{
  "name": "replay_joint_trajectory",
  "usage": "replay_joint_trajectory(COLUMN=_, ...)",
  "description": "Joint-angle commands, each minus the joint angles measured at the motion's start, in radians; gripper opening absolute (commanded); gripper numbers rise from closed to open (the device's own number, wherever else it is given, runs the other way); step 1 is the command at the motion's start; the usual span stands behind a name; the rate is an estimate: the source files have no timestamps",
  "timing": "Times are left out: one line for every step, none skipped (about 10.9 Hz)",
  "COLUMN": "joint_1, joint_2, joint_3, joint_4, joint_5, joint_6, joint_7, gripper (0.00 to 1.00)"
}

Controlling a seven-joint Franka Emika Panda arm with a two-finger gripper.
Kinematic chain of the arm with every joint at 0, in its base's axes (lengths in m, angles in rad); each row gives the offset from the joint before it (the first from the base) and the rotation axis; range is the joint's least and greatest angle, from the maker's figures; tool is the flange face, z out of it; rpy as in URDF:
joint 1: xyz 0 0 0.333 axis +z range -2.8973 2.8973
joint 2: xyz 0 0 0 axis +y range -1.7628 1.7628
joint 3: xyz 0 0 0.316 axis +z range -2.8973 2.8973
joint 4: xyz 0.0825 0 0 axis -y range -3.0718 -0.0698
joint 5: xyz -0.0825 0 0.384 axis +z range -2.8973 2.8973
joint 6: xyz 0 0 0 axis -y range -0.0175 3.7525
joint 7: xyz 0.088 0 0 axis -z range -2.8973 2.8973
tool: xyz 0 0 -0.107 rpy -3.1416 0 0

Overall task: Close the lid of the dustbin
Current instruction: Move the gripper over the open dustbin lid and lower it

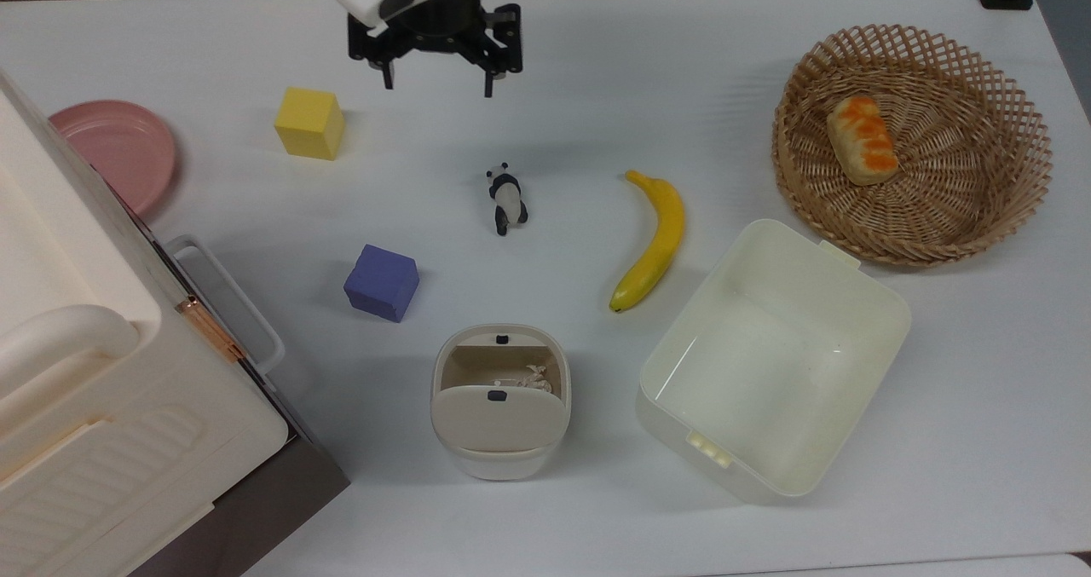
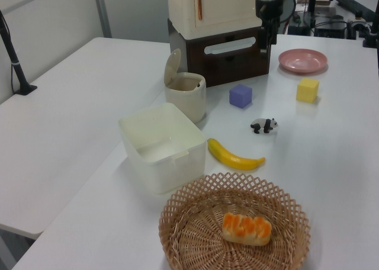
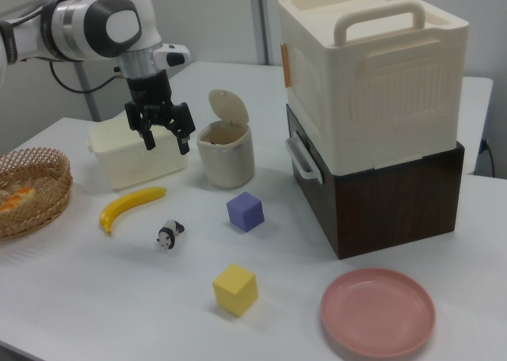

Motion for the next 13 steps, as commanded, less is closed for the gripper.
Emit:
replay_joint_trajectory(joint_1=0.020, joint_2=0.027, joint_3=-0.001, joint_4=0.003, joint_5=-0.015, joint_6=0.014, joint_7=-0.013, gripper=0.99)
replay_joint_trajectory(joint_1=0.020, joint_2=0.027, joint_3=-0.001, joint_4=0.003, joint_5=-0.014, joint_6=0.063, joint_7=-0.010, gripper=0.95)
replay_joint_trajectory(joint_1=0.020, joint_2=0.030, joint_3=-0.001, joint_4=0.005, joint_5=-0.014, joint_6=0.118, joint_7=-0.013, gripper=0.83)
replay_joint_trajectory(joint_1=0.021, joint_2=0.033, joint_3=-0.002, joint_4=0.005, joint_5=0.000, joint_6=0.202, joint_7=-0.023, gripper=0.53)
replay_joint_trajectory(joint_1=0.023, joint_2=0.047, joint_3=-0.004, joint_4=0.008, joint_5=0.011, joint_6=0.310, joint_7=-0.033, gripper=0.32)
replay_joint_trajectory(joint_1=0.027, joint_2=0.067, joint_3=-0.004, joint_4=0.029, joint_5=0.014, joint_6=0.418, joint_7=-0.023, gripper=0.26)
replay_joint_trajectory(joint_1=0.029, joint_2=0.096, joint_3=-0.004, joint_4=0.055, joint_5=0.014, joint_6=0.486, joint_7=-0.020, gripper=0.20)
replay_joint_trajectory(joint_1=0.037, joint_2=0.128, joint_3=-0.005, joint_4=0.084, joint_5=0.008, joint_6=0.533, joint_7=0.000, gripper=0.12)
replay_joint_trajectory(joint_1=0.040, joint_2=0.165, joint_3=-0.010, joint_4=0.130, joint_5=0.006, joint_6=0.596, joint_7=0.046, gripper=0.11)
replay_joint_trajectory(joint_1=0.040, joint_2=0.199, joint_3=-0.011, joint_4=0.157, joint_5=0.005, joint_6=0.667, joint_7=0.106, gripper=0.11)
replay_joint_trajectory(joint_1=0.041, joint_2=0.231, joint_3=-0.013, joint_4=0.181, joint_5=0.003, joint_6=0.754, joint_7=0.155, gripper=0.12)
replay_joint_trajectory(joint_1=0.046, joint_2=0.266, joint_3=-0.015, joint_4=0.198, joint_5=-0.004, joint_6=0.846, joint_7=0.210, gripper=0.11)
replay_joint_trajectory(joint_1=0.056, joint_2=0.312, joint_3=-0.024, joint_4=0.235, joint_5=-0.009, joint_6=0.917, joint_7=0.247, gripper=0.11)
